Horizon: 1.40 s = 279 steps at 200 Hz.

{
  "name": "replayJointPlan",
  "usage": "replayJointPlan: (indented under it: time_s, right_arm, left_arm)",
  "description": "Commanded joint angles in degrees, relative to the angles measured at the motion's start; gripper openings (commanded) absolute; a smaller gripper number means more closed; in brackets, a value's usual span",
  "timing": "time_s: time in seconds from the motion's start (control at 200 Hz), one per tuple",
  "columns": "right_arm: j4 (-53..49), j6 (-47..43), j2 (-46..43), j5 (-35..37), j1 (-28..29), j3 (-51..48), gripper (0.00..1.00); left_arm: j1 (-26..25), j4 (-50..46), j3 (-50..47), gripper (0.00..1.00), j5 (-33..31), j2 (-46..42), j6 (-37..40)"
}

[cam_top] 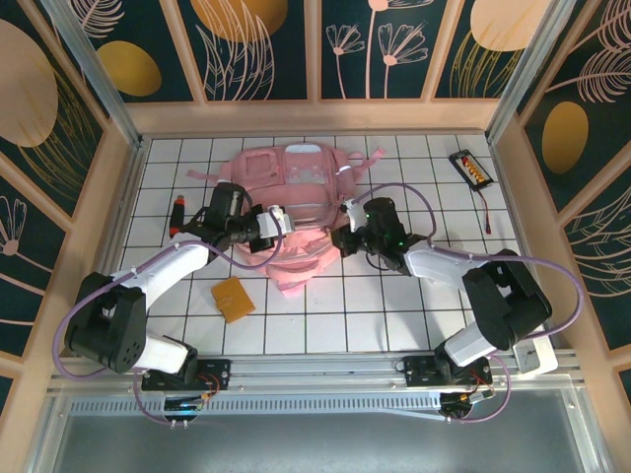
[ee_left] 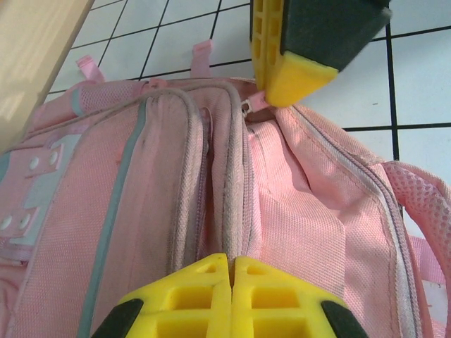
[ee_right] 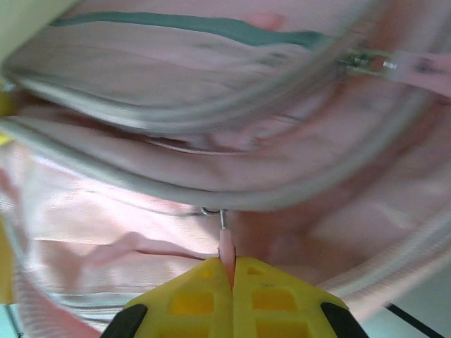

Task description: Pack the student bag

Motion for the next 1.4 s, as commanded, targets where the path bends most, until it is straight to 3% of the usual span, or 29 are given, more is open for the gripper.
replayJointPlan:
  time_s: [0.0,0.185,0.48,0.861,1.136,1.216,1.336,1.391]
  right_arm:
    - [-3.8,1.3,-0.5,12.6,-4.5,-0.2,0.0]
    - [-2.5,1.5,1.9,14.3,-7.8,1.2,0.0]
    - [3.7,-1.7,11.4,10.1,-12.9,7.8,0.0]
    - [3.7,1.9,25.7,8.2,-13.4,21.8,0.0]
    - [2.3,3.0,27.6,7.5,-13.6,25.8,0.0]
    - [1.6,2.6,24.6,6.4,-13.6,24.9,0.13]
    - [1.2,-0.1,16.1,6.7,-13.7,20.5,0.34]
    - [1.4,-3.8,11.4,7.8,-13.8,18.0,0.39]
  left_arm:
    - [1.1,0.3,-1.3,0.0,-0.7,-0.1,0.4]
    - [1.1,0.0,-1.5,0.0,-0.1,-0.3,1.0]
    - [1.1,-2.7,-2.9,0.0,3.2,-1.5,5.2]
    - [1.1,-1.1,-8.2,0.0,7.9,-1.1,10.0]
    - [1.1,-1.3,-8.7,0.0,8.9,-1.4,9.7]
    - [1.1,-1.4,-7.3,0.0,9.9,-1.6,6.0]
    - [1.1,-2.0,-4.9,0.12,12.9,-3.6,1.3]
    - [1.1,-1.7,-4.3,0.29,13.7,-5.3,-0.3]
